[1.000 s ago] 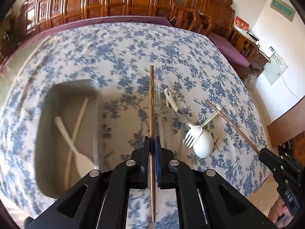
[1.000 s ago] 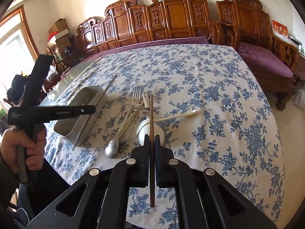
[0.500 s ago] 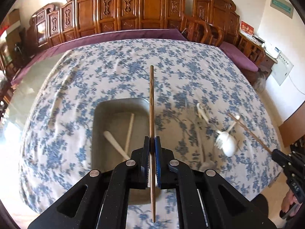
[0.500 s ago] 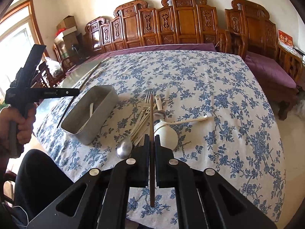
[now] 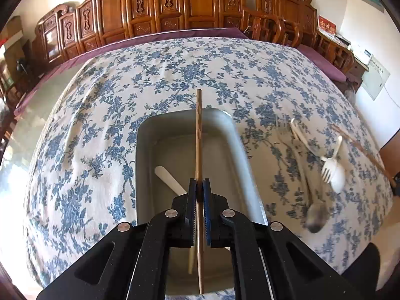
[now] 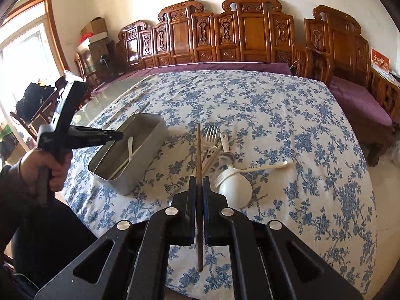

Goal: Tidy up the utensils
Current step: 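Carry both chopsticks over the grey tray and open both tools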

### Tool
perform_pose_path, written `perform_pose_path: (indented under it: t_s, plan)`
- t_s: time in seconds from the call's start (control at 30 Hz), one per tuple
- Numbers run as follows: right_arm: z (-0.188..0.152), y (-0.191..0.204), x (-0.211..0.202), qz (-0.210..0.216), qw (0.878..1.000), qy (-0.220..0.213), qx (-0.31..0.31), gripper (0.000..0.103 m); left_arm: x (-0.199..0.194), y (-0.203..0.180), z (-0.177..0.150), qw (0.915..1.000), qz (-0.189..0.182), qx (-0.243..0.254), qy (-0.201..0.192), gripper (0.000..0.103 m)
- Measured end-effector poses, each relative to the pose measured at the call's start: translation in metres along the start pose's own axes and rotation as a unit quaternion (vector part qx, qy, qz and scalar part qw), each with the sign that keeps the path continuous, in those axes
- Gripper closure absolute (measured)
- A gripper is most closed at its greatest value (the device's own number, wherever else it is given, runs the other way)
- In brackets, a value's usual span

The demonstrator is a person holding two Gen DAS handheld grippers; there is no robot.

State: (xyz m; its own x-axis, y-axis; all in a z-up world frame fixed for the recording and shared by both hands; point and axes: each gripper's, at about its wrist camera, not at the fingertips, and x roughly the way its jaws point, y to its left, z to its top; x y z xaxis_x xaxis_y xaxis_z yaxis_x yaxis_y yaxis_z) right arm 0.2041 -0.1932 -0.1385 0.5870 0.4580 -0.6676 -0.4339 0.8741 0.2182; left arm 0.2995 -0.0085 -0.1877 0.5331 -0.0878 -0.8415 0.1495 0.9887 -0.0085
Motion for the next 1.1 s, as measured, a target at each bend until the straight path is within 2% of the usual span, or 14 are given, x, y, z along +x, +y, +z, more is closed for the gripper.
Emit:
perform_pose_path:
  t_s: [0.2, 0.43, 0.63, 0.83, 1.1]
  plan:
    - [0.019, 0.016, 0.012, 0.01, 1.0, -0.008, -0.003, 0.097, 0.009, 0.006, -0.005, 0.9998, -0.019, 0.003, 0.002, 0.099]
    - [0.035, 0.036, 0.034, 0.019, 1.0, -0.007, -0.008, 0.097, 0.018, 0.006, -0.013, 0.9996, -0.024, 0.014, 0.01, 0.099]
    - [0.044, 0.05, 0.056, 0.021, 1.0, 0.002, -0.011, 0.097, 0.02, 0.01, -0.015, 0.9987, -0.048, 0.008, 0.013, 0.098]
    - [0.049, 0.068, 0.076, 0.031, 0.999, 0.008, -0.007, 0.097, 0.008, 0.02, -0.014, 0.9985, -0.053, -0.003, -0.007, 0.098]
    - [0.053, 0.102, 0.109, 0.053, 0.998, 0.028, -0.009, 0.097, -0.016, 0.045, -0.009, 0.9984, -0.032, -0.015, -0.044, 0.098]
